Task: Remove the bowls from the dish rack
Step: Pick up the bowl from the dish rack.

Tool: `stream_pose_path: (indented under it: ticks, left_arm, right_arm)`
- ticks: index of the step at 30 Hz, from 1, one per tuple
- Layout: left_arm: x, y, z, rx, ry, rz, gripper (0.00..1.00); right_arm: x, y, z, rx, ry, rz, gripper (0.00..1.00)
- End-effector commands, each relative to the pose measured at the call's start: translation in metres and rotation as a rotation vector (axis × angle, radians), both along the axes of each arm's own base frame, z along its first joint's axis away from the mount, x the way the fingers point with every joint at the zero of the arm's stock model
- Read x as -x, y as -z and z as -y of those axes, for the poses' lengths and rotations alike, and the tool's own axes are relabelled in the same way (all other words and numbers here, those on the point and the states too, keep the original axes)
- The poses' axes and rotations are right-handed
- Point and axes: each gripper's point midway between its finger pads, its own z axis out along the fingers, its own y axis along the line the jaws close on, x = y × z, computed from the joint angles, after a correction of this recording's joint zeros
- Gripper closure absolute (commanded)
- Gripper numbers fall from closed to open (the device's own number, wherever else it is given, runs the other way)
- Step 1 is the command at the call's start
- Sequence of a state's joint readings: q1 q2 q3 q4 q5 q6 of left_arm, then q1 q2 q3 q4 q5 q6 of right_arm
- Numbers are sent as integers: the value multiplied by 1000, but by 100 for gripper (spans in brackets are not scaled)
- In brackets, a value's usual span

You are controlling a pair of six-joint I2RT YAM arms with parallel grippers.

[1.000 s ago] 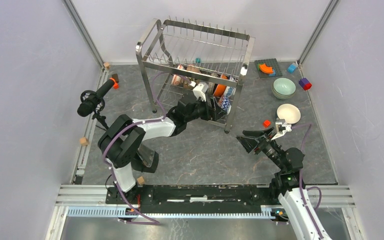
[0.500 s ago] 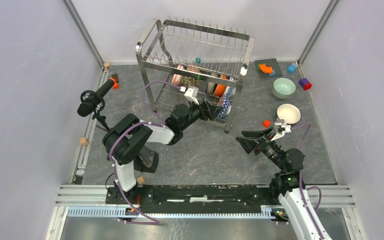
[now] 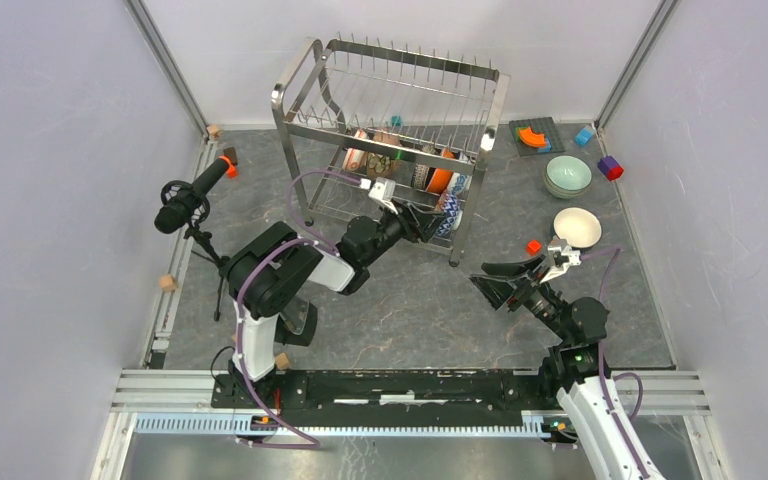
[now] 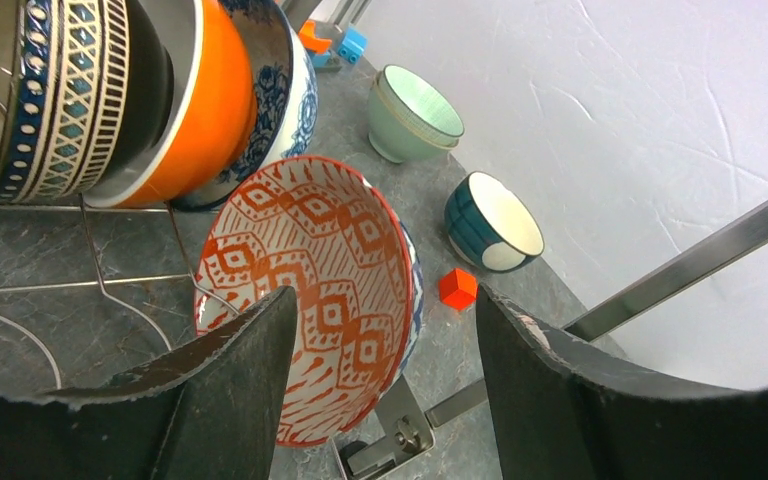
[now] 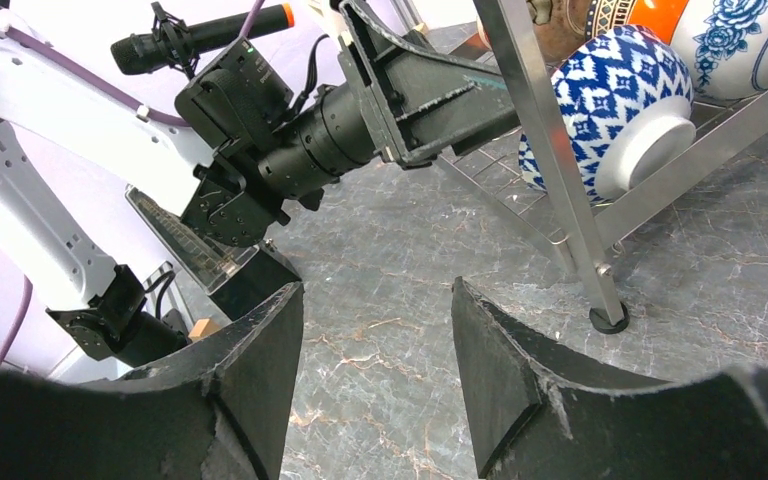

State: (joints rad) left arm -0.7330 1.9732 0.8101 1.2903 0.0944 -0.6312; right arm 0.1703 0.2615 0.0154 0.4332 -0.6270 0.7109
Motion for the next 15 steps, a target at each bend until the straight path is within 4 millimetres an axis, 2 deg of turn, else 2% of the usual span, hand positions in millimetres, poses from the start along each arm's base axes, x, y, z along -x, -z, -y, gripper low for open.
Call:
stream_pose_path:
  ticks: [1,9,15]
  left_arm:
    - [5,-5,7,-20,-8,93,28]
    - [7,2,1,-74,-61,126,28]
    - [9,8,9,-93,-38,132,37]
  right_arm:
    - [8,74,-1,36,-16,-122,39]
    - [10,77,-2,42,-25,-129,39]
    - [11,79,-3,44,-29,-133,39]
